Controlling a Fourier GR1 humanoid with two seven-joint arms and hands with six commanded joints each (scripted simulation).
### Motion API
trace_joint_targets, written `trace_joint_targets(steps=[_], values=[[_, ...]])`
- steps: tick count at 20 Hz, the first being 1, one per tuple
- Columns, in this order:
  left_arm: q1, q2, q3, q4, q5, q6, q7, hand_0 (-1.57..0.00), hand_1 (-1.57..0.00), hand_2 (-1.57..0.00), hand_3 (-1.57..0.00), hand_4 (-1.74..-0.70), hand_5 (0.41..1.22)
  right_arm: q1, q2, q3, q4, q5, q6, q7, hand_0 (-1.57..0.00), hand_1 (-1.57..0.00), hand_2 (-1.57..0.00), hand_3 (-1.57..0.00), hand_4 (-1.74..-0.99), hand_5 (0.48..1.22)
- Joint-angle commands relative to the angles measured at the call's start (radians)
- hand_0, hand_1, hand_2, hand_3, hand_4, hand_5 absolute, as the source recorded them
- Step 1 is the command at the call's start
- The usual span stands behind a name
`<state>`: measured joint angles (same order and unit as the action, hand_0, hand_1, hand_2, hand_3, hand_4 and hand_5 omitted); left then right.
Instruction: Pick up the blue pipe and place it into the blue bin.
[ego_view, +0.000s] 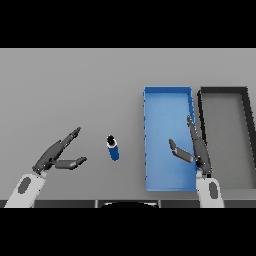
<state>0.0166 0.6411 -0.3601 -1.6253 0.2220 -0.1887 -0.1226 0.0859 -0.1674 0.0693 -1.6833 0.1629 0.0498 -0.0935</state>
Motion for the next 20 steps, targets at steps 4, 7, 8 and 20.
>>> trace_joint_targets(steps=[4, 7, 8, 20], values=[[-0.005, -0.042, -0.083, -0.024, -0.062, -0.005, 0.061, 0.0, 0.0, 0.0, 0.0, -1.14, 0.464, 0.02, 0.006, 0.007, -0.024, -0.001, 0.001, 0.006, 0.0, 0.0, 0.0, 0.0, -1.189, 0.619], [-0.019, -0.081, -0.119, -0.023, -0.085, -0.007, 0.064, 0.0, 0.0, 0.0, 0.0, -1.14, 0.452, 0.027, 0.017, 0.013, -0.032, 0.004, -0.006, 0.003, 0.0, 0.0, 0.0, 0.0, -1.205, 0.618], [-0.027, -0.115, -0.138, -0.01, -0.099, 0.002, 0.068, 0.0, 0.0, 0.0, 0.0, -1.15, 0.451, 0.023, 0.017, 0.008, -0.025, -0.001, -0.004, -0.002, 0.0, 0.0, 0.0, 0.0, -1.213, 0.625], [-0.187, -0.337, -0.203, 0.231, -0.225, 0.073, 0.063, 0.0, 0.0, 0.0, 0.0, -1.06, 0.425, 0.037, 0.018, 0.01, -0.039, 0.003, -0.004, 0.001, 0.0, 0.0, 0.0, 0.0, -1.222, 0.642]])
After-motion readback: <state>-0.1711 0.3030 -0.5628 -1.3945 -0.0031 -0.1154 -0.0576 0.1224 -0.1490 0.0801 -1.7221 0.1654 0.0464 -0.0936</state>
